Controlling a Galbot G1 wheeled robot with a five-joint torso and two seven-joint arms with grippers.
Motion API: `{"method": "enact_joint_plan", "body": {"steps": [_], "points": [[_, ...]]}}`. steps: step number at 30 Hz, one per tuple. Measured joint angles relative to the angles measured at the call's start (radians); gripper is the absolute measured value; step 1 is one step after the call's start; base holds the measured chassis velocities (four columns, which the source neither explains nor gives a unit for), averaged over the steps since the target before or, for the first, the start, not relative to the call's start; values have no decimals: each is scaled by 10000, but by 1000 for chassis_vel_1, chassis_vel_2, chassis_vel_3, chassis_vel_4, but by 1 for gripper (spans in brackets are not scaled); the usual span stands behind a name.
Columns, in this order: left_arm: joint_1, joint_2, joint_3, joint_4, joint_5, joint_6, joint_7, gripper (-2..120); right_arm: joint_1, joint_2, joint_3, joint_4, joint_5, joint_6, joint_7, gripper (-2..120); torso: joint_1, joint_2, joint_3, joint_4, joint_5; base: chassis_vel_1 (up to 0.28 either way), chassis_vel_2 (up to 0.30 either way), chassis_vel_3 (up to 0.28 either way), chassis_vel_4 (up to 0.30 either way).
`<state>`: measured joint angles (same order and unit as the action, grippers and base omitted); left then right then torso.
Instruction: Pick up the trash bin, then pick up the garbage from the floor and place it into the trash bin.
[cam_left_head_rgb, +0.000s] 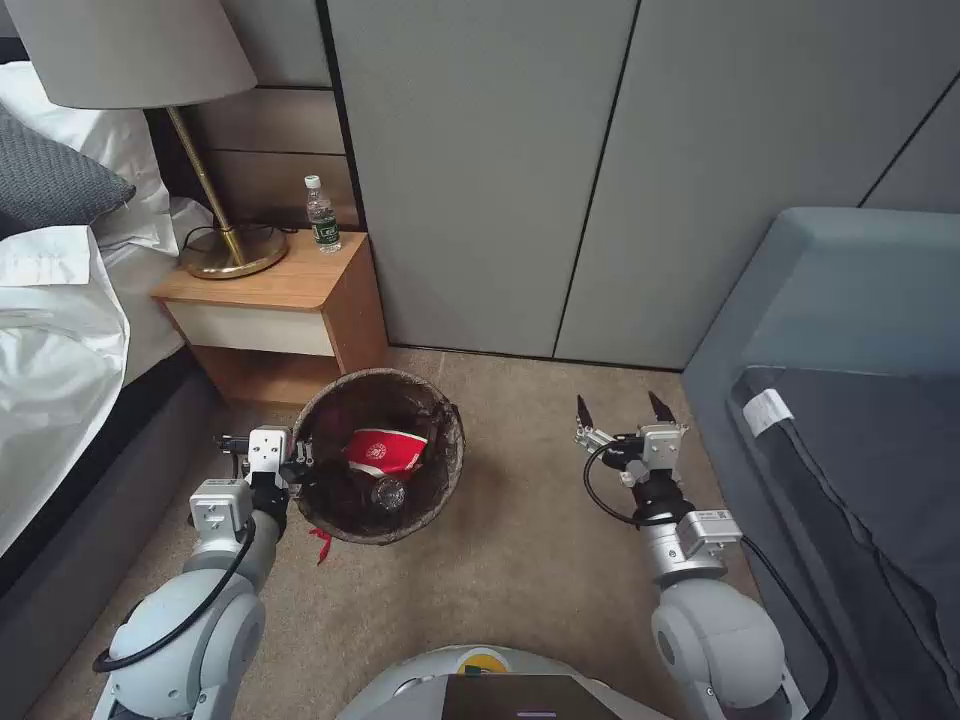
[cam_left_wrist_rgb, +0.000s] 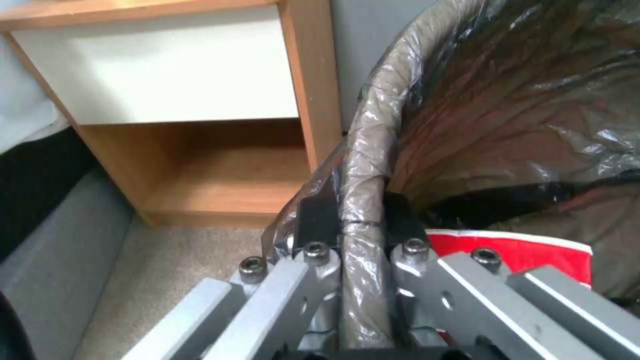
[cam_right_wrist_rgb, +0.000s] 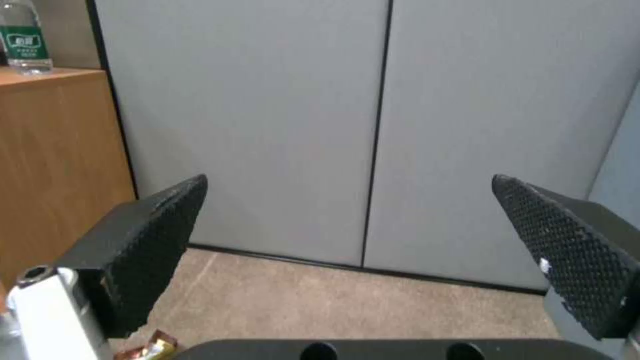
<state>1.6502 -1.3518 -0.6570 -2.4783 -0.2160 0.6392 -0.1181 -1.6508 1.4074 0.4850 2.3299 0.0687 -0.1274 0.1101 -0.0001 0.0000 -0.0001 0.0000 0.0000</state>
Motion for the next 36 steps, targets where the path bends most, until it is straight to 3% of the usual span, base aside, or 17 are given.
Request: {"method": "enact_joint_plan", "body": {"steps": [36], "points": [[97,-67,10,-227,-89,38,98,3,29,-362,557,42,788,-270,247,100,0,-1,1,1,1,59,61,64,62]]}}
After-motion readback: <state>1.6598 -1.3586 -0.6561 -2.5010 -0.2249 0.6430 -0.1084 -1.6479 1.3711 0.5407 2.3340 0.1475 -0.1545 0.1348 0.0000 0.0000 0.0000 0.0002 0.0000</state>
